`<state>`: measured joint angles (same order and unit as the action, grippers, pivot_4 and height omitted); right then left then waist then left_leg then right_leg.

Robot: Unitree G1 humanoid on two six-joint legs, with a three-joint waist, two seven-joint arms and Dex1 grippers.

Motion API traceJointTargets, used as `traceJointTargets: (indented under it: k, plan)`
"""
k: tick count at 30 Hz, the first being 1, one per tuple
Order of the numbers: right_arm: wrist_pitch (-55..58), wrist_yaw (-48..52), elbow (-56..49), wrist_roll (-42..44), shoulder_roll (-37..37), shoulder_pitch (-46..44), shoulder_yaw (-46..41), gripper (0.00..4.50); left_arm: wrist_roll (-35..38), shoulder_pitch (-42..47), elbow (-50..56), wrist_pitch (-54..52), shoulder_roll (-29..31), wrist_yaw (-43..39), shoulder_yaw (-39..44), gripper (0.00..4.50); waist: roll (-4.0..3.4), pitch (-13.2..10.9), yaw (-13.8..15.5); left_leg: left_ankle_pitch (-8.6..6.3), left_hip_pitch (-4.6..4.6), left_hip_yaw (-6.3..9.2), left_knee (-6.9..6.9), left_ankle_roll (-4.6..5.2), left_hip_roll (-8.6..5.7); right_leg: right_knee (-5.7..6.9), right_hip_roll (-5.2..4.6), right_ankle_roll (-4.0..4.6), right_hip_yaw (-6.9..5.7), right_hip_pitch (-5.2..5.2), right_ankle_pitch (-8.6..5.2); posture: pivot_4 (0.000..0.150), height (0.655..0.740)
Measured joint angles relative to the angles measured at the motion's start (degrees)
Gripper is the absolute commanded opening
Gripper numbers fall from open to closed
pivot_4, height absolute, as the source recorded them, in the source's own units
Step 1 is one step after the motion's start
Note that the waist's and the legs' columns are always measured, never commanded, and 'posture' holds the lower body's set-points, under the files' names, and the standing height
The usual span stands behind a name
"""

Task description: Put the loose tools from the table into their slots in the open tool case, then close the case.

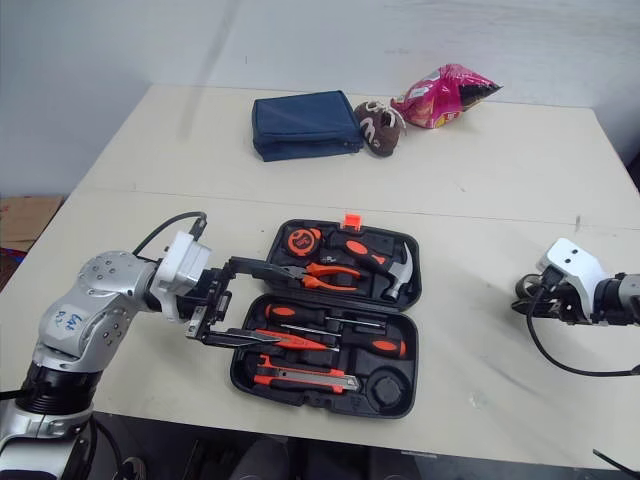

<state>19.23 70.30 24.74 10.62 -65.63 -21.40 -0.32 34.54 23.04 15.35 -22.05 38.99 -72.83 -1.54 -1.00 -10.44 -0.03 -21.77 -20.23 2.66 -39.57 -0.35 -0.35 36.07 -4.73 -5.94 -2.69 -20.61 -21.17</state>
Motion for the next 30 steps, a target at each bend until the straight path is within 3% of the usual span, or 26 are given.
traceJointTargets:
  k: [9, 16, 20, 24, 30]
  plan:
    - [2.3, 5.8, -13.9, 2.7, -6.2, 5.7, -4.5, 0.02, 0.1, 0.3, -0.2, 1.1, -0.1, -1.2, 0.4, 4.5, -0.07, 0.0, 0.2, 0.0, -0.09, 0.02, -0.01, 0.0, 0.0, 0.05, 0.01, 0.0, -0.02, -0.07, 0.0, 0.15, 0.74]
    - [16.8, 10.8, -46.0, 18.3, -8.1, 16.1, -12.4, 0.02, 1.1, 1.5, -0.4, 2.4, -0.3, -5.5, 0.0, 4.5, -0.08, 0.0, 0.5, -0.01, -0.09, 0.07, -0.02, 0.01, 0.03, 0.05, 0.07, -0.01, -0.05, -0.02, 0.01, 0.15, 0.74]
    - [21.2, 9.2, -60.5, 26.0, -5.2, 19.9, -10.6, 0.02, 0.8, 1.4, -0.6, 3.6, -0.3, -6.9, -0.6, 4.5, -0.03, -0.1, 1.4, -0.04, -0.13, 0.08, -0.15, 0.06, -0.01, -0.01, 0.03, -0.08, -0.04, 0.01, 0.07, 0.15, 0.74]
    - [23.1, 5.6, -65.4, 27.8, -2.8, 19.1, -5.0, 0.02, 0.5, 1.2, -0.6, 3.9, -0.3, -7.0, -1.2, 4.5, 0.12, -0.1, 1.5, -0.04, -0.15, 0.14, -0.17, 0.07, -0.03, -0.06, 0.0, -0.08, -0.05, 0.01, 0.08, 0.15, 0.74]
    - [22.5, 2.7, -64.9, 23.4, -2.8, 18.1, 1.7, 0.02, 0.1, 0.7, -0.6, 4.0, 0.0, -6.8, -1.4, 4.5, 0.13, -0.1, 1.4, -0.05, -0.15, 0.14, -0.16, 0.07, -0.03, -0.06, 0.01, -0.08, -0.06, 0.0, 0.08, 0.15, 0.74]
